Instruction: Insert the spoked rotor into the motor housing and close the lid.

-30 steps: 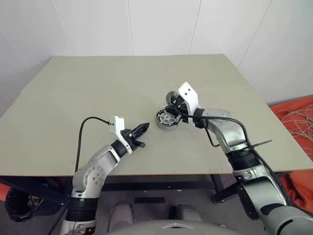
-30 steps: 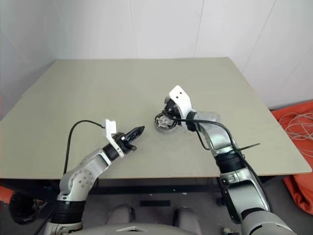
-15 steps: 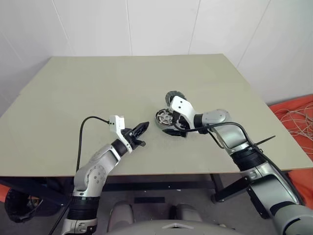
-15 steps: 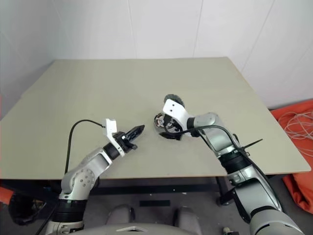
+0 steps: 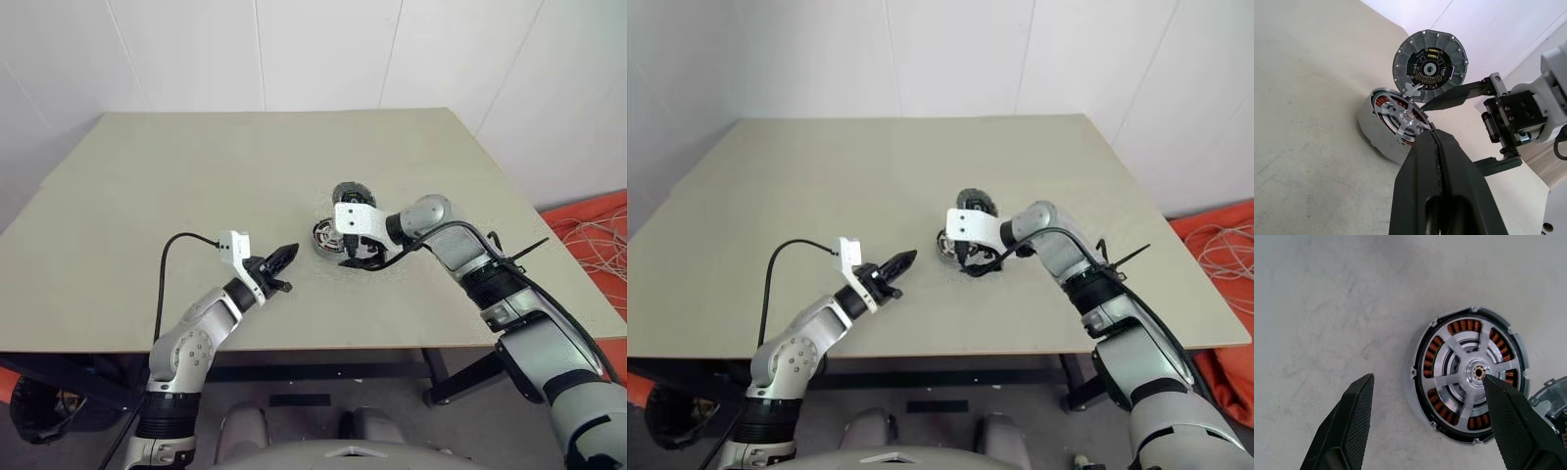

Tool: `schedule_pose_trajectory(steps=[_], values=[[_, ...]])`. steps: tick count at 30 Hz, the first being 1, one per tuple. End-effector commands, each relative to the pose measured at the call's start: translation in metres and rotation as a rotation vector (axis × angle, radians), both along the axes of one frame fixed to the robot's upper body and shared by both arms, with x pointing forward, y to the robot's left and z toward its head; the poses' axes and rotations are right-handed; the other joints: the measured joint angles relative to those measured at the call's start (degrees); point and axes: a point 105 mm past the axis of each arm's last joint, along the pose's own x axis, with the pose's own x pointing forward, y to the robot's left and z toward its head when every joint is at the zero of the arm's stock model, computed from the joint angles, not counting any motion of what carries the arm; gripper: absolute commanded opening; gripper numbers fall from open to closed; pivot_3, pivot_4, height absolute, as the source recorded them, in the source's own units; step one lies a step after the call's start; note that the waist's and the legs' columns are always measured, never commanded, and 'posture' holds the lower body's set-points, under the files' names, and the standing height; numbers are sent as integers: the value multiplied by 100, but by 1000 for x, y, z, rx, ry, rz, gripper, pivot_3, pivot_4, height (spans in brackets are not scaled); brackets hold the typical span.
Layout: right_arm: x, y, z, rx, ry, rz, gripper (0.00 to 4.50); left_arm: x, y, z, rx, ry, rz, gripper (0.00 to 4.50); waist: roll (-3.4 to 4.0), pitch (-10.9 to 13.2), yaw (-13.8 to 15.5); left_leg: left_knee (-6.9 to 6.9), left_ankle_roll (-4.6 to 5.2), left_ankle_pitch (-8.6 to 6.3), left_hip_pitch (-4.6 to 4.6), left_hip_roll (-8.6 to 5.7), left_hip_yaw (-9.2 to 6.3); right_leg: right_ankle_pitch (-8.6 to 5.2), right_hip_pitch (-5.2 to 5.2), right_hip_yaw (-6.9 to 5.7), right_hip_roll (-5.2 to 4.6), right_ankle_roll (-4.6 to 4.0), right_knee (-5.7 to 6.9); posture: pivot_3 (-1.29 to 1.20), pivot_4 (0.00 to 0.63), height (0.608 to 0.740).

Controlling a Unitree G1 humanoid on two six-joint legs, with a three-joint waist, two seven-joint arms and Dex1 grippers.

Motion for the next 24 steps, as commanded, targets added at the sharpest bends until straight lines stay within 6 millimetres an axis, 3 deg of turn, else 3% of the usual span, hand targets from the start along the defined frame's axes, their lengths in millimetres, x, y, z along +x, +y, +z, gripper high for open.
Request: schedule_pose_trajectory(steps=[1,5,8,18,24], values=[[4,-2,7,-33,-35,40,3979,2,0,10,-5,-45,11,0,0,0,-2,1,0,0,0,0,0,0,0,0,0,0,0,0,0,740],[4,-6,5,-43,-32,42,3979,2,1,10,-6,-44,11,0,0,0,-4,3,1,-1,0,1,0,2,-1,0,0,-3,2,0,0,740],[5,-8,5,-52,-33,43,3409,2,0,10,-6,-44,9,0,0,0,-4,5,2,-1,1,1,0,2,0,0,1,-4,4,0,0,740],[8,-9,6,-53,-42,46,14,2,-1,10,-4,-50,1,0,0,0,1,10,3,-2,3,3,0,3,2,-1,1,-5,5,0,0,740],[8,-8,7,-52,-46,52,14,3,-1,11,-6,-53,5,0,-1,0,-5,13,7,-4,-1,3,0,3,1,-1,0,-6,5,0,0,740]])
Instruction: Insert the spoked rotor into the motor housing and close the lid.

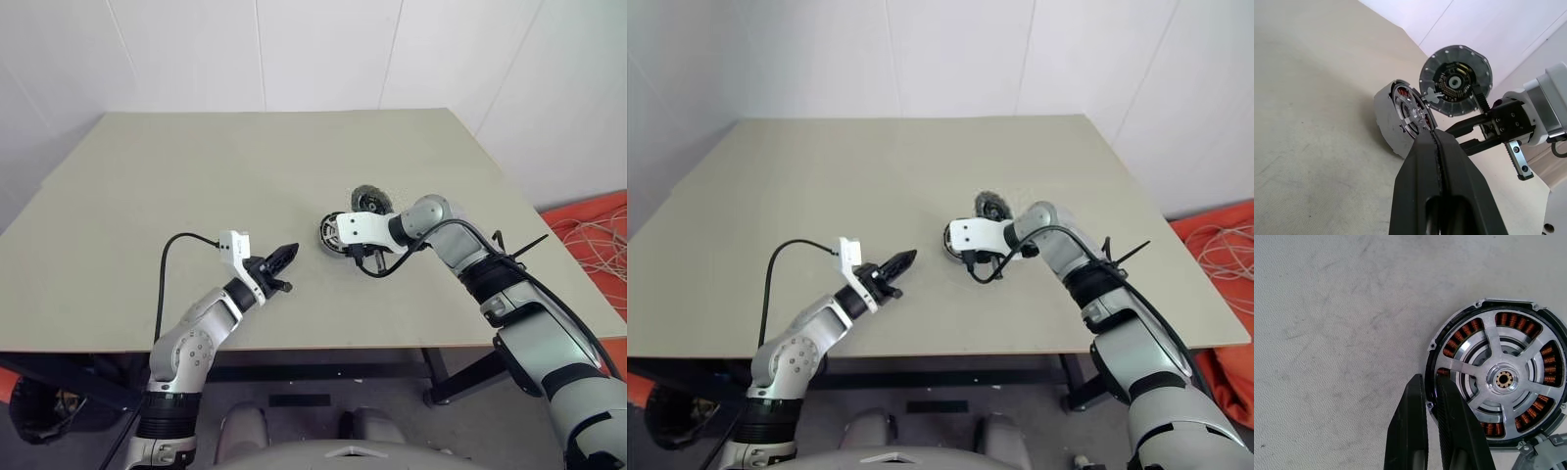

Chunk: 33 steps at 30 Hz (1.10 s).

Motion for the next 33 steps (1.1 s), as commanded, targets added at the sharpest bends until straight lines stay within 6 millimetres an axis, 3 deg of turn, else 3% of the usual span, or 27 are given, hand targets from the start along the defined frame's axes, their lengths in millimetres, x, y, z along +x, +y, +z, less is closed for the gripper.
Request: schedule_pose_trajectory(steps=[1,6,13,21,30,33], values=[[5,0,14,18,-44,4,14,2,0,11,-8,-51,5,0,0,0,0,0,0,0,0,0,0,0,0,0,0,0,0,0,0,740],[3,3,16,39,-49,7,14,3,0,11,-11,-49,6,0,0,0,0,0,0,0,0,0,0,0,0,0,0,0,0,0,0,740],[0,14,42,180,-17,-55,14,3,0,11,-12,-48,8,0,0,5,1,-1,1,-1,-9,0,0,0,-8,0,1,-1,-1,0,0,740],[-31,6,62,197,91,-78,14,4,-1,10,-20,-43,5,0,0,10,23,-1,3,-2,2,0,0,0,2,1,0,-1,-1,0,0,740],[-55,-6,58,141,106,-22,14,6,-1,10,-28,-42,13,0,0,10,57,0,2,-1,13,2,0,0,9,2,-1,1,0,0,0,740],[-55,7,61,212,99,-13,14,6,-1,10,-27,-43,13,0,0,10,49,0,1,-1,13,3,0,0,8,2,0,1,1,0,0,740]])
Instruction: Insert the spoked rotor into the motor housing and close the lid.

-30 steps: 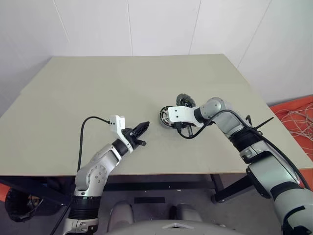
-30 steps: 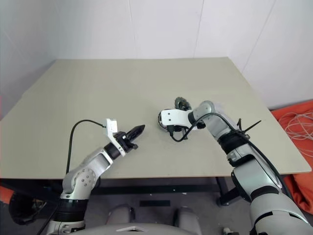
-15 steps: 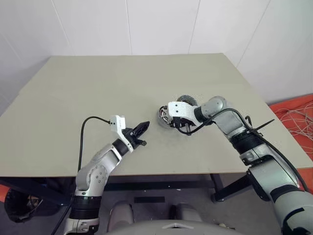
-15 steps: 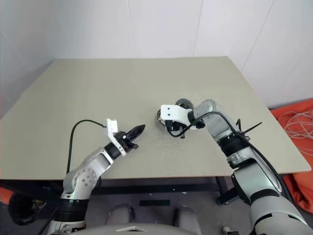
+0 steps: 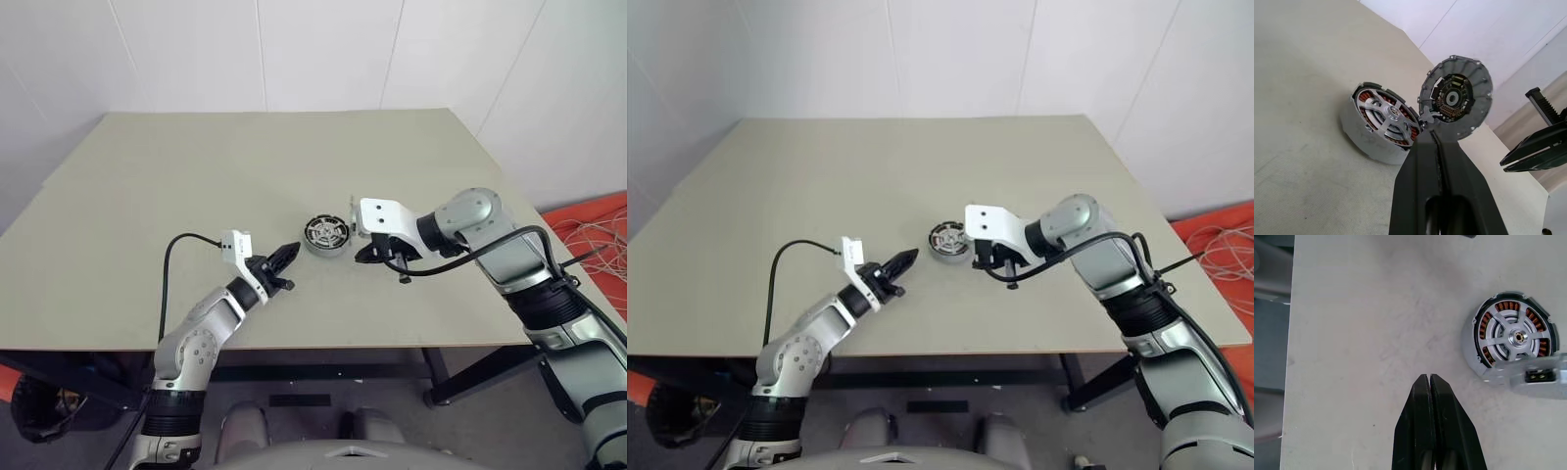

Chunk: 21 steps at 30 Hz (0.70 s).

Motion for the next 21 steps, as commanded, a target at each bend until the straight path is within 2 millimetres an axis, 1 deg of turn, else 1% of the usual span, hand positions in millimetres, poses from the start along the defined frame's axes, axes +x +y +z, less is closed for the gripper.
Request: schedule_pose_trajectory(steps=[1,5,10,13,15,16,17,18,20,21], values=[[-1,25,20,139,-46,32,14,3,1,11,-9,-50,4,0,0,0,-22,0,0,0,0,0,0,0,-1,0,0,0,0,0,0,740],[-7,53,33,312,-26,46,14,3,2,11,-6,-51,7,0,1,-1,-32,-1,-1,0,-3,1,0,0,-6,0,1,0,2,0,0,740],[-5,78,45,409,-52,4,14,2,4,10,-2,-47,11,0,0,0,-10,-2,0,0,-5,-2,-1,0,-4,0,-1,0,-1,0,0,740],[7,89,55,435,-139,-80,14,2,6,7,7,-41,17,0,1,0,-13,-2,-2,1,-4,-2,-1,0,-5,0,0,0,0,0,0,740],[11,94,69,501,-152,-113,14,2,7,6,9,-40,20,0,1,0,-14,-2,-5,2,-3,-1,-1,0,-5,0,0,1,2,0,0,740],[20,93,80,542,-177,-165,14,2,8,6,10,-38,21,0,1,0,-15,-3,-6,3,-3,-1,-1,0,-6,0,0,1,2,0,0,740],[33,87,92,572,-237,-232,14,1,8,5,11,-37,23,0,2,0,-16,-3,-6,3,-3,-1,-1,0,-6,0,0,1,1,0,0,740],[47,79,100,577,-306,-300,14,1,9,5,11,-36,24,0,2,1,-17,-3,-7,3,-4,-2,-1,0,-7,0,0,1,1,0,0,740],[70,61,108,569,-402,-431,14,1,9,4,12,-34,26,0,0,1,-2,-3,-11,5,-5,-4,-1,0,-7,1,-1,2,1,0,0,740],[77,54,108,559,-422,-475,14,1,9,4,11,-33,26,0,-1,0,16,-3,-19,10,-5,-5,-2,0,-5,0,-2,2,1,0,0,740]])
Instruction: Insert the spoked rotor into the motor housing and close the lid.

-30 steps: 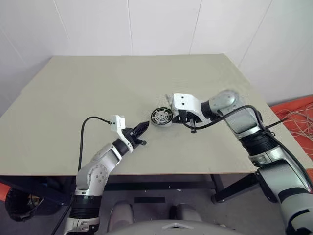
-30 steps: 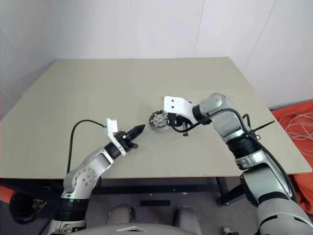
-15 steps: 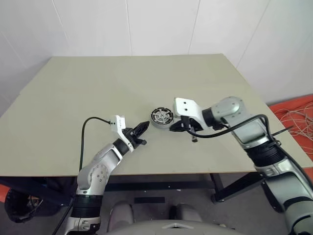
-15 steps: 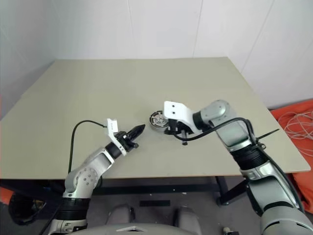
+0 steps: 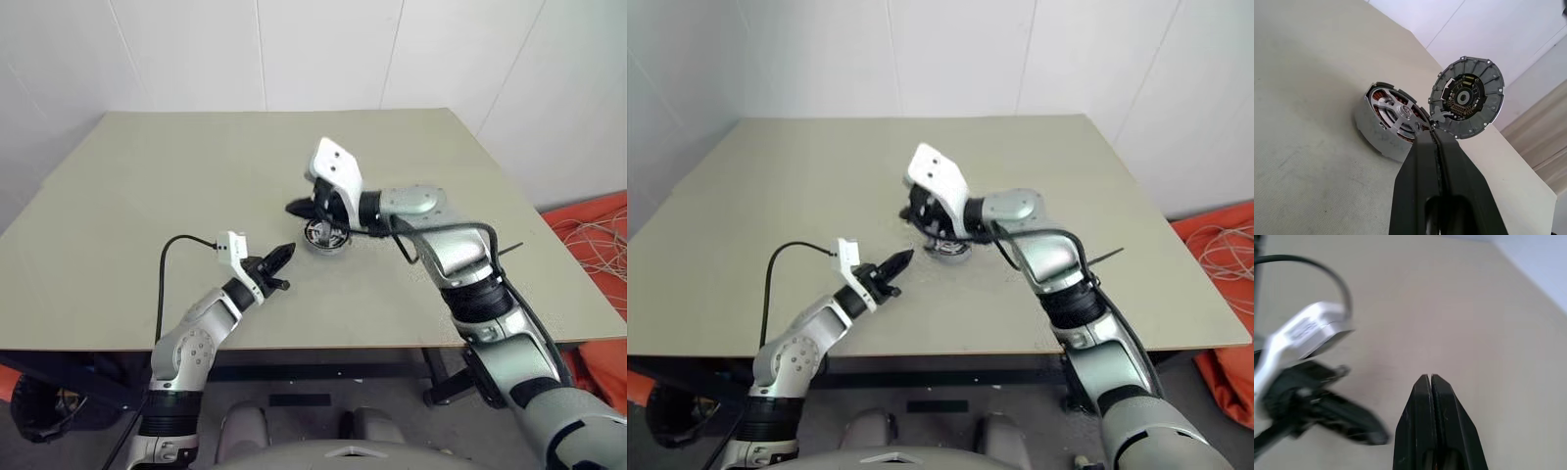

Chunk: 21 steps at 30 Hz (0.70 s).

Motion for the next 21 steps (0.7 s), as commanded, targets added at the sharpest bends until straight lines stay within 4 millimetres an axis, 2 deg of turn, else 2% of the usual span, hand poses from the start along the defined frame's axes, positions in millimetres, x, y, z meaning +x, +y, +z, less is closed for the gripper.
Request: schedule_pose_trajectory(steps=[1,5,7,10,12,14,17,21], values=[[34,-41,16,-6,-117,-250,14,0,2,9,-2,-43,5,0,-2,-1,31,0,-6,3,1,-1,0,0,2,0,0,1,-1,0,0,740],[60,-97,-8,-199,-159,-454,14,0,2,8,-3,-40,3,0,-1,0,85,-1,-9,5,-3,-4,0,0,0,0,-2,0,-5,0,0,740],[62,-117,-23,-301,-157,-477,14,0,2,8,-2,-41,3,0,-1,0,91,-4,-10,5,-8,-4,0,0,-2,0,-1,-1,-4,0,0,740],[57,-136,-46,-436,-123,-446,14,0,2,8,1,-43,2,0,2,2,78,-7,-10,5,-11,-3,2,0,-9,1,1,-1,-5,0,0,740],[48,-140,-61,-493,-70,-384,14,0,2,8,2,-43,0,0,5,3,66,-8,-10,5,-10,-1,3,0,-11,2,3,-2,-5,0,0,740],[37,-134,-71,-480,-7,-314,14,-1,3,8,3,-43,-2,0,5,3,61,-9,-9,5,-8,0,3,-1,-10,2,3,-3,-3,0,0,740],[23,-117,-72,-368,79,-235,14,-1,4,8,5,-42,-2,0,8,4,46,-7,9,-5,-5,0,4,0,-10,3,3,-3,0,0,0,740],[17,-108,-73,-292,127,-225,14,-2,4,8,8,-41,-4,0,8,4,51,-3,12,-6,-1,1,4,0,-6,2,2,-3,2,0,0,740]])
